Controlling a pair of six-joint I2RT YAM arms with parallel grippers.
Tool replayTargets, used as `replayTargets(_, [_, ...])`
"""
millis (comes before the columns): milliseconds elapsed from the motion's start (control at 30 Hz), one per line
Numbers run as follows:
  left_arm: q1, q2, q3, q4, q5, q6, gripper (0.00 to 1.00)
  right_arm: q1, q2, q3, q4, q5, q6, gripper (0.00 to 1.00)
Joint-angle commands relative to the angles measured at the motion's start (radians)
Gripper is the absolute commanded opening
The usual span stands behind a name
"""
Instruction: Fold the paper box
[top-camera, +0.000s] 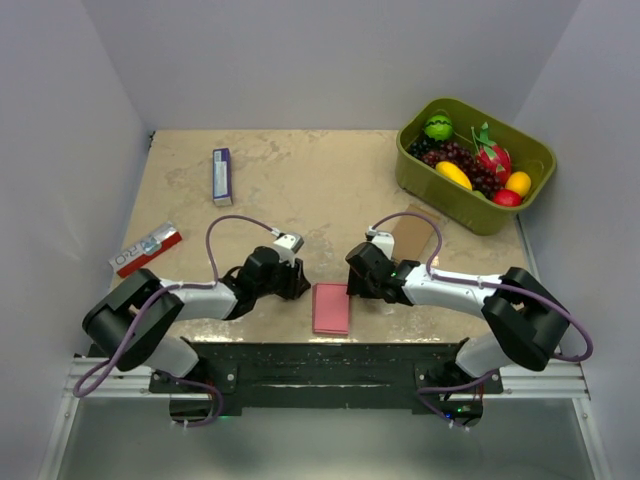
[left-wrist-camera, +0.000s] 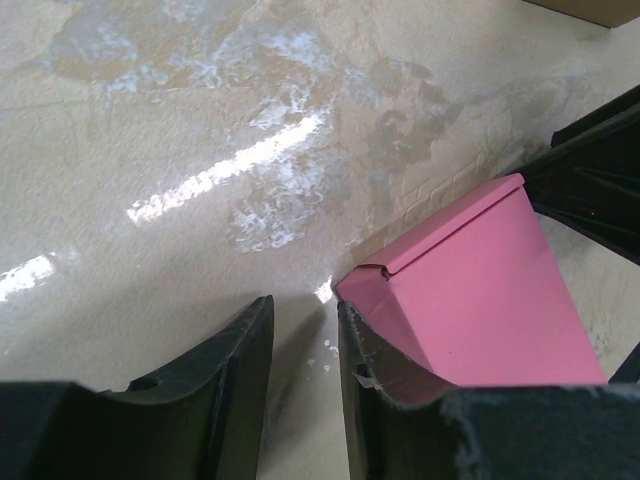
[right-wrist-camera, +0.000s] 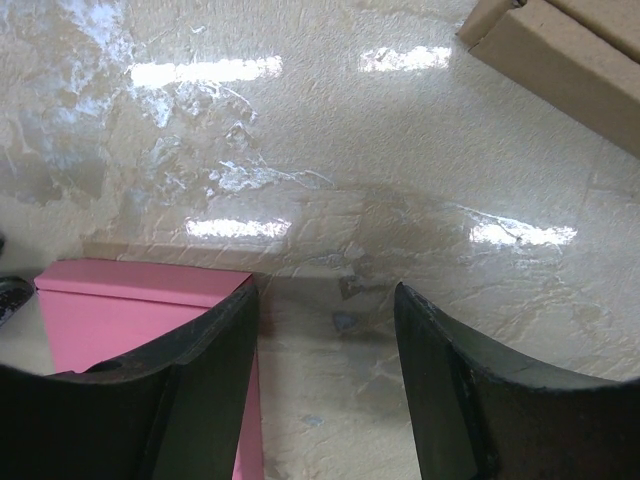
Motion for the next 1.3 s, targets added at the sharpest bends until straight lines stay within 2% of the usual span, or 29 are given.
replayTargets(0, [0.010,-0.043,0.002,-0.112,-0.085,0.028,0.36,0.005,0.018,-0.027,-0.008,-0.047,0.027,0.60])
replayTargets(167, [0.009,-0.011,0.010,-0.091,-0.045,0.027,0.28,0.005,0.019,-0.021,-0.005,-0.041,0.025,0.60])
replayTargets(200, [0.009,0.019,0.013,-0.068,-0.024,0.026,0.22,0.005,0.019,-0.018,-0.007,-0.039,0.025,0.60])
replayTargets(300, [0.009,0.050,0.012,-0.014,0.031,0.003,0.15,0.005,0.021,-0.014,-0.004,-0.031,0.024,0.60])
replayTargets(600, [-0.030,0.164,0.028,0.067,0.090,-0.028,0.01,0.007,0.024,-0.028,0.019,-0.051,0.029,0.59])
replayTargets(867, [-0.103,0.213,0.044,0.101,0.059,-0.063,0.00,0.021,0.025,-0.079,0.067,-0.077,0.073,0.56])
replayTargets(1000, [-0.070,0.150,0.047,0.022,0.015,-0.026,0.00,0.019,-0.001,-0.076,0.011,-0.050,0.061,0.58])
replayTargets(1033, [-0.053,0.129,0.047,0.008,0.015,-0.009,0.00,0.018,-0.018,-0.058,-0.009,-0.033,0.056,0.61])
replayTargets(1067, [-0.028,0.078,0.048,-0.014,0.004,0.000,0.03,0.019,-0.036,-0.051,-0.025,0.002,0.038,0.65])
replayTargets(1100, [-0.024,0.047,0.053,-0.064,-0.011,0.009,0.15,0.019,-0.085,-0.044,-0.046,0.016,0.023,0.69])
replayTargets(1133, [-0.020,0.017,0.059,-0.087,-0.042,0.021,0.20,0.019,-0.111,-0.036,-0.060,0.024,0.009,0.77])
replayTargets(1167, [-0.019,-0.046,0.061,-0.121,-0.051,0.024,0.32,0.019,-0.136,-0.031,-0.071,0.041,-0.014,0.87])
replayTargets(1267, [-0.007,-0.146,0.053,-0.169,-0.082,0.017,0.46,0.021,-0.244,-0.030,-0.102,0.036,-0.085,0.98])
